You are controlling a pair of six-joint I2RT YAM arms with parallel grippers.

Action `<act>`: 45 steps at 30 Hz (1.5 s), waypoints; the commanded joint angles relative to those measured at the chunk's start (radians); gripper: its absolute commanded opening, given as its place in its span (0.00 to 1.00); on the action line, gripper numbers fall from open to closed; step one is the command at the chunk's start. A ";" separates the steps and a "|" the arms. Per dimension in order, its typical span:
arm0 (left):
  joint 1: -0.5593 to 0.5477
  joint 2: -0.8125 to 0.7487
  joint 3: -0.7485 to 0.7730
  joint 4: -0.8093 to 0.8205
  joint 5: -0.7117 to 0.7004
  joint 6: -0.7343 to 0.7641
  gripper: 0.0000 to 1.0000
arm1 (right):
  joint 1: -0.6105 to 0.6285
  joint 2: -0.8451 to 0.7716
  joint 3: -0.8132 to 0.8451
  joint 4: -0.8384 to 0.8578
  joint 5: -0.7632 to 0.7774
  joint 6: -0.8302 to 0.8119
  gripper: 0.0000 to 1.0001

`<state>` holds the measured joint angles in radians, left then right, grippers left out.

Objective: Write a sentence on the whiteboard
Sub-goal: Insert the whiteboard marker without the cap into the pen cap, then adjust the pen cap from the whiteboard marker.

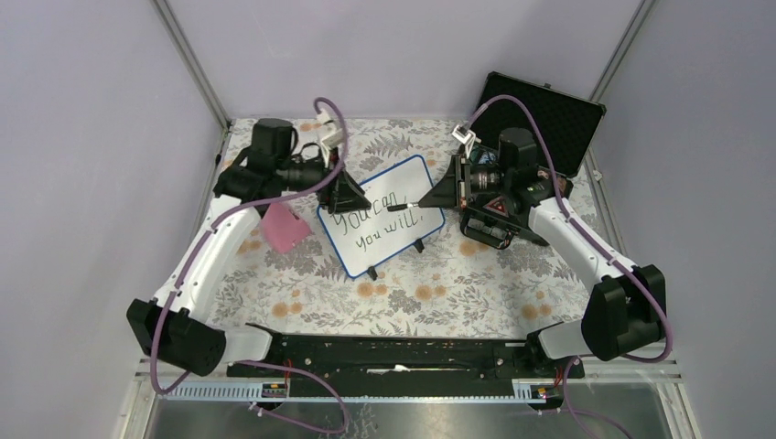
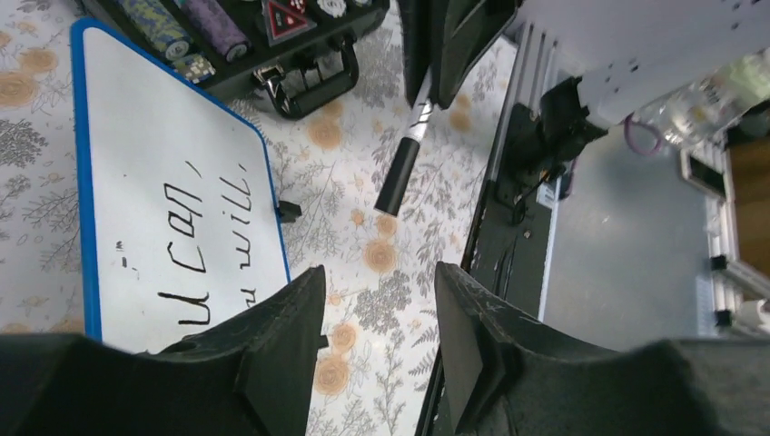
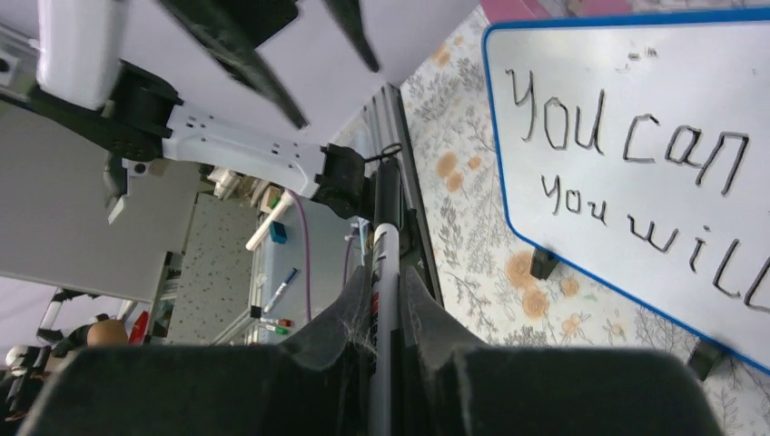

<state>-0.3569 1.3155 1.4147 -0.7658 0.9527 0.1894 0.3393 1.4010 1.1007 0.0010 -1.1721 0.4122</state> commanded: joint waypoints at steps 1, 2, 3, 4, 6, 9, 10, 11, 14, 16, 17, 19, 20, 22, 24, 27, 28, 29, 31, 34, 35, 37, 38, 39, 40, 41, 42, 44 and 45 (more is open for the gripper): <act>0.061 -0.079 -0.185 0.530 0.255 -0.430 0.50 | -0.005 -0.024 -0.056 0.512 -0.068 0.430 0.00; 0.059 -0.098 -0.224 0.625 0.264 -0.493 0.50 | -0.005 -0.022 -0.072 0.577 -0.065 0.486 0.00; 0.060 -0.104 -0.247 0.674 0.270 -0.546 0.50 | -0.005 -0.021 -0.085 0.632 -0.062 0.531 0.00; 0.059 -0.100 -0.257 0.697 0.273 -0.579 0.50 | -0.005 -0.021 -0.092 0.668 -0.059 0.557 0.00; 0.060 -0.106 -0.288 0.769 0.268 -0.647 0.50 | -0.003 -0.024 -0.098 0.683 -0.054 0.573 0.00; 0.059 -0.105 -0.333 0.891 0.282 -0.766 0.51 | 0.002 -0.026 -0.109 0.708 -0.046 0.597 0.00; 0.059 -0.106 -0.358 0.950 0.288 -0.819 0.51 | 0.006 -0.025 -0.116 0.724 -0.045 0.613 0.00; 0.059 -0.107 -0.382 1.002 0.291 -0.862 0.51 | 0.011 -0.025 -0.120 0.733 -0.044 0.622 0.00; 0.057 -0.105 -0.422 1.088 0.295 -0.936 0.50 | 0.027 -0.024 -0.120 0.730 -0.046 0.626 0.00; 0.053 -0.099 -0.424 1.094 0.294 -0.939 0.49 | 0.036 -0.022 -0.119 0.729 -0.048 0.627 0.00; 0.052 -0.096 -0.423 1.095 0.294 -0.940 0.49 | 0.041 -0.022 -0.119 0.728 -0.049 0.628 0.00; 0.049 -0.096 -0.420 1.092 0.293 -0.938 0.48 | 0.047 -0.021 -0.119 0.728 -0.050 0.628 0.00; 0.046 -0.095 -0.419 1.091 0.293 -0.938 0.47 | 0.048 -0.020 -0.120 0.728 -0.050 0.627 0.00; 0.043 -0.094 -0.418 1.087 0.294 -0.936 0.44 | 0.054 -0.018 -0.120 0.724 -0.050 0.624 0.00; 0.035 -0.093 -0.418 1.082 0.294 -0.931 0.42 | 0.056 -0.016 -0.122 0.722 -0.049 0.621 0.00; 0.029 -0.088 -0.415 1.063 0.292 -0.909 0.38 | 0.058 -0.013 -0.120 0.715 -0.047 0.614 0.00; 0.028 -0.087 -0.413 1.053 0.290 -0.897 0.36 | 0.058 -0.012 -0.119 0.712 -0.046 0.611 0.00; 0.026 -0.085 -0.412 1.048 0.288 -0.893 0.35 | 0.059 -0.012 -0.119 0.710 -0.046 0.610 0.00; 0.022 -0.082 -0.409 1.047 0.288 -0.891 0.32 | 0.061 -0.012 -0.119 0.705 -0.045 0.606 0.00; 0.014 -0.078 -0.402 1.035 0.285 -0.877 0.28 | 0.062 -0.012 -0.118 0.695 -0.042 0.599 0.00; 0.012 -0.077 -0.396 1.016 0.281 -0.863 0.26 | 0.063 -0.010 -0.117 0.692 -0.040 0.596 0.00; 0.007 -0.073 -0.385 0.991 0.273 -0.844 0.25 | 0.067 -0.011 -0.117 0.684 -0.037 0.590 0.00; 0.005 -0.072 -0.384 0.984 0.270 -0.840 0.24 | 0.067 -0.012 -0.115 0.674 -0.035 0.580 0.00; 0.002 -0.071 -0.383 0.982 0.269 -0.837 0.23 | 0.071 -0.011 -0.113 0.664 -0.034 0.572 0.00; 0.000 -0.071 -0.382 0.982 0.267 -0.836 0.21 | 0.073 -0.012 -0.113 0.659 -0.034 0.566 0.00; -0.002 -0.070 -0.381 0.982 0.265 -0.832 0.19 | 0.075 -0.011 -0.112 0.657 -0.034 0.563 0.00; -0.002 -0.069 -0.379 0.977 0.262 -0.830 0.17 | 0.079 -0.011 -0.110 0.651 -0.034 0.557 0.00; -0.003 -0.068 -0.380 0.976 0.261 -0.826 0.12 | 0.086 -0.008 -0.105 0.634 -0.034 0.546 0.00; -0.004 -0.066 -0.382 0.977 0.261 -0.826 0.09 | 0.090 -0.009 -0.104 0.622 -0.034 0.532 0.00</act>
<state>-0.3515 1.2457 0.9890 0.1860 1.2194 -0.6670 0.3996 1.4006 0.9764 0.6388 -1.1961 0.9943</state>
